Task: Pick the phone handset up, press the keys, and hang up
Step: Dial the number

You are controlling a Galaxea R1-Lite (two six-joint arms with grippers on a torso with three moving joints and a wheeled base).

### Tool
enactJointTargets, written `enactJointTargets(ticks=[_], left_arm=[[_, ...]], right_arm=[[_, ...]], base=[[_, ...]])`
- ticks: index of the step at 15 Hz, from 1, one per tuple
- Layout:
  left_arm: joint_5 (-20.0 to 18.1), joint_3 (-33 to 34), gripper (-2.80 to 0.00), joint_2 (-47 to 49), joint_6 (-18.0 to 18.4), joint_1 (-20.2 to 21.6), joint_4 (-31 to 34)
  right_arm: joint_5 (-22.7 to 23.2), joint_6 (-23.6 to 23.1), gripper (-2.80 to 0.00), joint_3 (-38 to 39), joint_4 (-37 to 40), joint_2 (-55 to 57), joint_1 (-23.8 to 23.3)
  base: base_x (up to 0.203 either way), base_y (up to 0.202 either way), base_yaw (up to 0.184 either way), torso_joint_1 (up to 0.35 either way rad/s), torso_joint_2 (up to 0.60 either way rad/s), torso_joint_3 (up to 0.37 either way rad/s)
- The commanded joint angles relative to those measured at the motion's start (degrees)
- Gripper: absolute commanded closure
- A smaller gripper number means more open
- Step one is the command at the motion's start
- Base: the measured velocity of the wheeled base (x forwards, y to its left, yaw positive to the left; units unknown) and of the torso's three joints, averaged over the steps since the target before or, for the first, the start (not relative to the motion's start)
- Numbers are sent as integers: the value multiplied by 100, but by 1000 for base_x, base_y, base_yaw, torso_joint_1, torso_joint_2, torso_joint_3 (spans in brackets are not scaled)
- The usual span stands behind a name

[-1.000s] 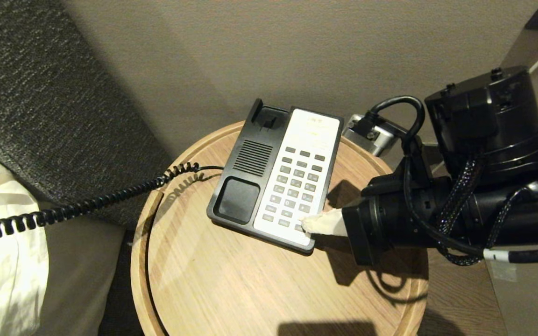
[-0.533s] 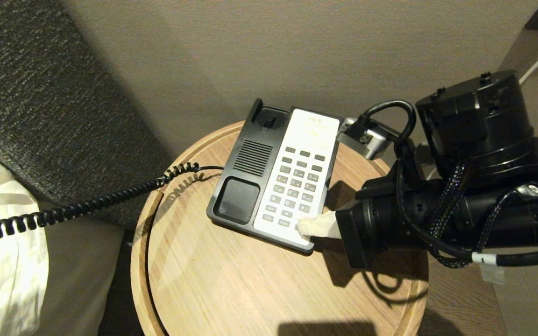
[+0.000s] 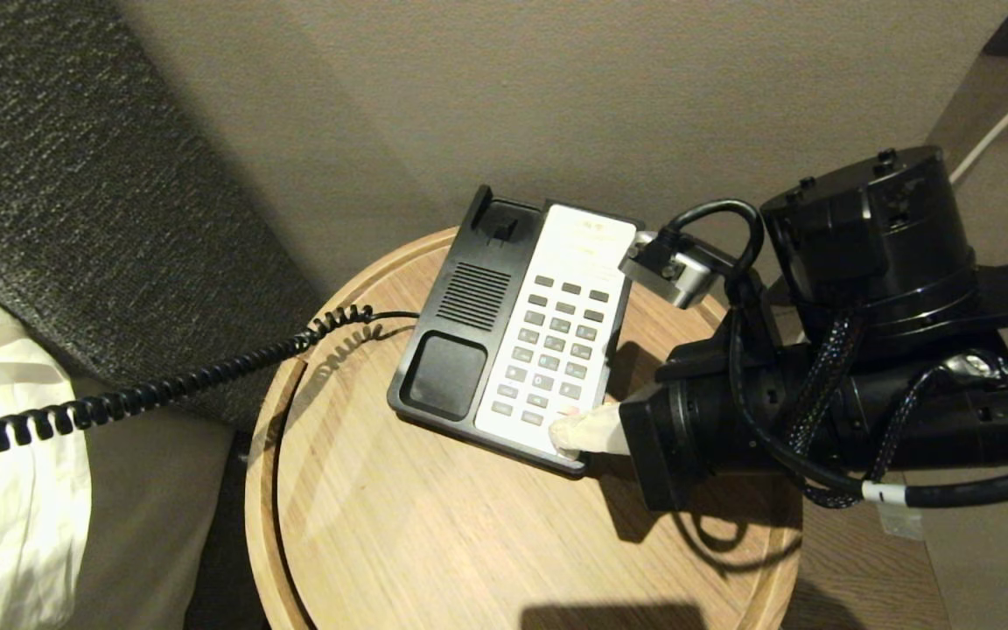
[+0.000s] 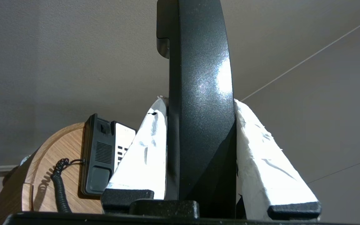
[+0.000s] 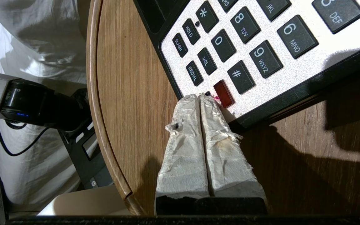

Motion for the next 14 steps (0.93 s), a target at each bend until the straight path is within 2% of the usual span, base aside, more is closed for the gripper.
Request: enactJointTargets(ticks=[1,14], left_arm=[[7,-4,0,-4,-18,-5,9],[14,240,0,-98,-123,3,16]], right_arm=[[-4,-17,0,10,11,31,-3],[5,17,0,19,55,-329,6]], base=[[0,0,0,0,0,0],[0,0,0,0,0,0]])
